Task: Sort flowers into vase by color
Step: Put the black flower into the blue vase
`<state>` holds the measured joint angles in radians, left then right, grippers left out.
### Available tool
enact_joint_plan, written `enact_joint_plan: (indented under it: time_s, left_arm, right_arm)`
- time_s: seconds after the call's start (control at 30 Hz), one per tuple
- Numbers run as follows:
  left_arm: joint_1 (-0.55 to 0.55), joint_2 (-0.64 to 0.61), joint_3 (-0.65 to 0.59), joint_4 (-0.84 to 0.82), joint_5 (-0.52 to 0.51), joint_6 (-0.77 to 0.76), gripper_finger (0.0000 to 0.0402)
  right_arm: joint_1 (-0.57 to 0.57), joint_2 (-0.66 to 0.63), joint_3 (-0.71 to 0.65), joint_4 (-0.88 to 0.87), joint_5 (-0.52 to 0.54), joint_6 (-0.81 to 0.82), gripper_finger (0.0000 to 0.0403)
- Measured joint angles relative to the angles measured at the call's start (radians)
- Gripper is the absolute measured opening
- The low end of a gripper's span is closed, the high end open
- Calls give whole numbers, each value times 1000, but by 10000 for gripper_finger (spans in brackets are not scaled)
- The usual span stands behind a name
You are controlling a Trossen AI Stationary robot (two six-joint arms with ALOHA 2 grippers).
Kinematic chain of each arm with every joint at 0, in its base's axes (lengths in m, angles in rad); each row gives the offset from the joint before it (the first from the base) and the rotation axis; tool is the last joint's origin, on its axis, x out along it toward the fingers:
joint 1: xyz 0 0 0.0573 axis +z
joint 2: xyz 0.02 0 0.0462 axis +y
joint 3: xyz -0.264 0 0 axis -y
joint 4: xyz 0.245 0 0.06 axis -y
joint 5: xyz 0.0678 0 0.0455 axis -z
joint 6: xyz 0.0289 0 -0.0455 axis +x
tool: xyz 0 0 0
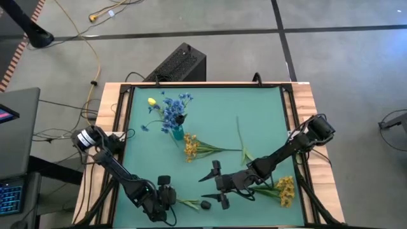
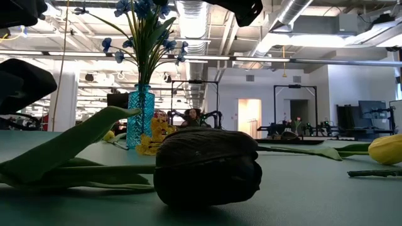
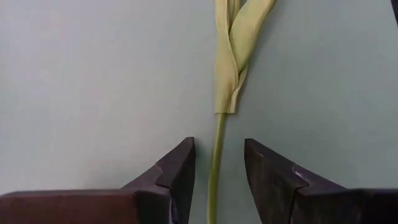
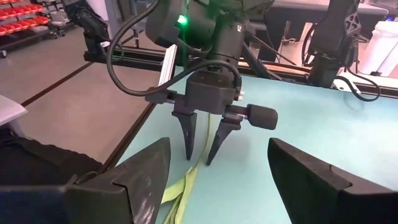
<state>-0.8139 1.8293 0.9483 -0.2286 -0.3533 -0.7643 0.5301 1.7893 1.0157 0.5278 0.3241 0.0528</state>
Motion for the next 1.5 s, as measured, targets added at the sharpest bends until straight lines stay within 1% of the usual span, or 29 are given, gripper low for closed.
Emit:
enact_joint_plan:
  time_s: [0.07, 0.13, 0.23, 0.33, 0.4, 0.53, 0.63, 0.73, 0.9, 1.07, 1.2, 1.27, 1.4, 1.5]
  left_arm:
    - [0, -1, -3, 0, 6, 1, 118]
    - [3, -1, -4, -1, 7, 3, 103]
    - [13, 0, -4, 5, 17, 17, 66]
    - [20, 0, -5, 11, 18, 27, 19]
    - [22, 0, -5, 12, 14, 31, 7]
    - [29, -15, -7, 11, 2, 52, 2]
    - [30, -58, -12, -12, -35, 93, 1]
    - [29, -136, -10, -27, -89, 125, 0]
    - [22, -276, -9, -54, -194, 213, 0]
    - [14, -398, -8, -53, -287, 317, 0]
    - [14, -462, -8, -83, -274, 361, 0]
    - [14, -478, -8, -125, -250, 361, 0]
    - [15, -501, -8, -202, -207, 360, 0]
    - [15, -503, -8, -234, -150, 354, 0]
  right_arm:
    - [0, 0, 0, 0, 0, 0, 296]
    - [0, 0, 0, 0, 0, 0, 296]
    - [0, 0, 0, 0, 0, 0, 296]
    - [0, 0, 0, 0, 0, 0, 296]
    - [0, 0, 0, 0, 0, 0, 296]
    - [1, 0, 0, 0, 0, 0, 296]
    - [3, -7, 1, -5, 4, 0, 296]
    - [11, -33, 17, -46, 25, -7, 296]
    - [38, -93, 21, -171, 60, -8, 296]
    - [82, -126, 21, -211, 164, -15, 296]
    - [117, -129, 21, -210, 257, -63, 296]
    - [130, -129, 21, -204, 297, -81, 296]
    - [136, -129, 21, -203, 342, -88, 296]
    - [135, -129, 21, -196, 399, -88, 296]
